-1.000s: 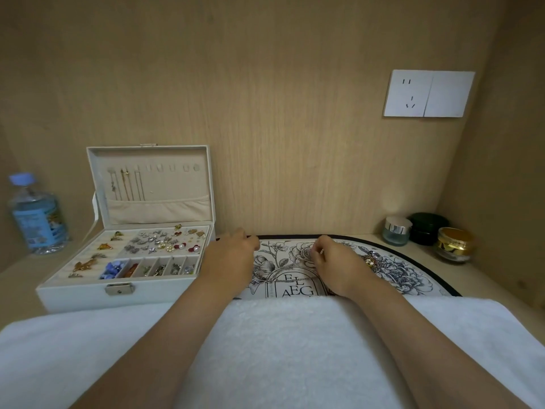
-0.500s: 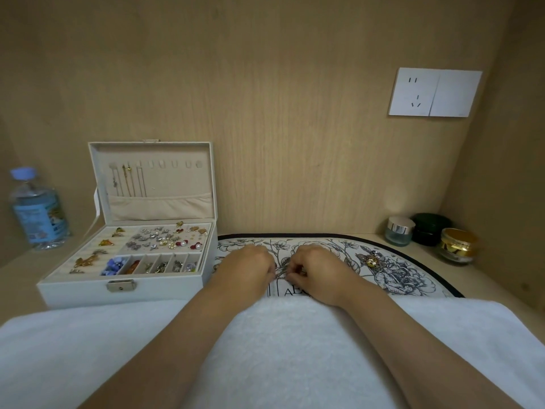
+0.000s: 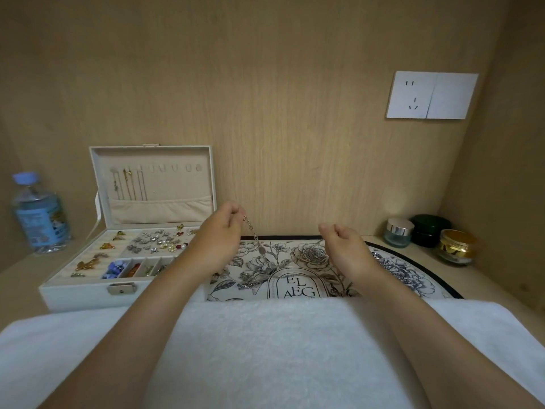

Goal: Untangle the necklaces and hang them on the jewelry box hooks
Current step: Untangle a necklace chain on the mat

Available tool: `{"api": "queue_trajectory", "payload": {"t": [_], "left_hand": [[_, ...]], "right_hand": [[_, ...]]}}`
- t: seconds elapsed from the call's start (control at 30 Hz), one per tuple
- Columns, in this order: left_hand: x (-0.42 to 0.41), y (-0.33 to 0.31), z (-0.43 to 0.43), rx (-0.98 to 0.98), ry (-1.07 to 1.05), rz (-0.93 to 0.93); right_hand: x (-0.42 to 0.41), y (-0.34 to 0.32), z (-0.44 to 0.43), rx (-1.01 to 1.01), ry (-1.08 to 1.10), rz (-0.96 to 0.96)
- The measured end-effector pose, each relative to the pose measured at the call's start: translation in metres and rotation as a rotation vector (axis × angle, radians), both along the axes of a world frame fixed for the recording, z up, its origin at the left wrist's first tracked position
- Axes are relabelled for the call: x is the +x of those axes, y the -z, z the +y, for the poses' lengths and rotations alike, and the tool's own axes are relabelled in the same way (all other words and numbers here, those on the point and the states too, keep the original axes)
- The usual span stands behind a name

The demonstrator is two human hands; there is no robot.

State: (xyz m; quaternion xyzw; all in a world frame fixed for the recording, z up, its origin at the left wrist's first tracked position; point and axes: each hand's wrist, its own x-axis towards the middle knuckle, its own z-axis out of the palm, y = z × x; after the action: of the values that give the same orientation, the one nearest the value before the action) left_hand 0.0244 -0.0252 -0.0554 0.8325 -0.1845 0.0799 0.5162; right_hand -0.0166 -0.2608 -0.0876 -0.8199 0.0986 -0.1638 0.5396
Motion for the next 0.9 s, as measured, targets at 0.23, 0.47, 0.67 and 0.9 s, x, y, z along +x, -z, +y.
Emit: {"api": "queue_trajectory", "payload": {"t": [0.23,0.47,0.67,0.9], "left_hand": [[0.008,0.000,0.026,0.731,-0.232,-0.484],[0.021,0.020,0.016,0.851,-0.299,-0.643],[0.024,0.050,-0.011,0.958,-0.198,-0.734],[0.027,0.055,-0.036,0.918,0.072,-0.308]], "right_hand": [[-0.001,0.012,-0.019,-0.763,0.296,0.166],[0.001,0.014,-0.022,-1.127,0.383,0.307],[0.005,0.024,0.006,-0.939,-0.092,-0.118],[0.014,0.028,0.022,-0.884,-0.277,-0.065]]}}
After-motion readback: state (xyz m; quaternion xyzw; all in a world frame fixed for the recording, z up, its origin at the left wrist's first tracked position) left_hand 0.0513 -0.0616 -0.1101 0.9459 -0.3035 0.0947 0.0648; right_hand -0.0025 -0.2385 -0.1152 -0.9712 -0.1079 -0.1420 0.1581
